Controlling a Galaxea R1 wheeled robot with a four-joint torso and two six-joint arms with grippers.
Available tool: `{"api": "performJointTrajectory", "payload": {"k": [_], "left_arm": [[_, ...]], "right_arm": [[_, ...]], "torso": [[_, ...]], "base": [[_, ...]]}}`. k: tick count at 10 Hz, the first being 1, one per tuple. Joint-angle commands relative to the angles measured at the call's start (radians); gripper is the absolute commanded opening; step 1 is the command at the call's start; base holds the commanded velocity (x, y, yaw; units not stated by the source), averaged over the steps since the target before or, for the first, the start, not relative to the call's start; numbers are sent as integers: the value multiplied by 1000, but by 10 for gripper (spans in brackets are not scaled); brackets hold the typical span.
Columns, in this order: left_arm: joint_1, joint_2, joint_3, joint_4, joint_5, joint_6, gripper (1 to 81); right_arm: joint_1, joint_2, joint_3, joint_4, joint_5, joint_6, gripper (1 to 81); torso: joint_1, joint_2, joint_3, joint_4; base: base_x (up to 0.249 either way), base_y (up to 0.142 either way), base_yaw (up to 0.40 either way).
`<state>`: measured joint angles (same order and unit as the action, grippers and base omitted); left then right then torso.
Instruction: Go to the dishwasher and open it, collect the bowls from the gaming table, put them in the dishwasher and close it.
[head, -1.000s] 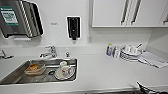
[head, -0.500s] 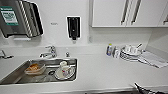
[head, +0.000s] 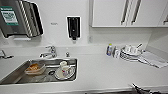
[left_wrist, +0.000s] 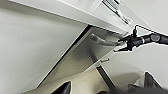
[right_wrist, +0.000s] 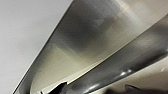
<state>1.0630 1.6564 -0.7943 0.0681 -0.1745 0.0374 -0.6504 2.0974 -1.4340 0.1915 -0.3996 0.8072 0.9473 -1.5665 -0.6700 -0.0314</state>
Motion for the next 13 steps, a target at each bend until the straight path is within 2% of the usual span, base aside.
{"api": "performJointTrajectory", "payload": {"k": [1,6,13], "left_arm": [[-70,-47,32,22,23,9,811],[-70,-32,27,25,27,9,811],[-70,-29,-20,22,27,7,811]], "right_arm": [[120,5,-31,17,-31,40,811],[77,68,-118,9,-31,36,811],[4,51,-94,9,-31,26,811]], "torso": [[0,0,0,0],[0,0,0,0],[0,0,0,0]], "base": [[0,0,0],[0,0,0],[0,0,0]]}}
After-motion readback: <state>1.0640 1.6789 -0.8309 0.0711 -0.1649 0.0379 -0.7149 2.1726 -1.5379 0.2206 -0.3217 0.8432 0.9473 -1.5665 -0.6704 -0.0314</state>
